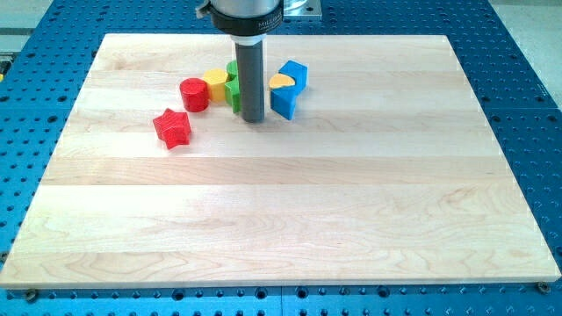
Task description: Push the red star to the red circle
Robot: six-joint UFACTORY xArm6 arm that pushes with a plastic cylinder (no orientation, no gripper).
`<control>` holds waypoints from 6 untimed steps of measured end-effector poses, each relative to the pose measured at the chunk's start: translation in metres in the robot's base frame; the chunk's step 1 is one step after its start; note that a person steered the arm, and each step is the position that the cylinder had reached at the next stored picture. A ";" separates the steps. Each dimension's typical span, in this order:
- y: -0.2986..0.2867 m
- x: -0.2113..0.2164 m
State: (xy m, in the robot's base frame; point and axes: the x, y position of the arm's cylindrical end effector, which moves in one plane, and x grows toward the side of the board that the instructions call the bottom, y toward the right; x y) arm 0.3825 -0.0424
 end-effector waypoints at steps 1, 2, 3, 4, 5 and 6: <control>-0.014 0.020; -0.030 0.052; -0.072 0.076; -0.110 0.070; -0.119 0.050; -0.119 0.041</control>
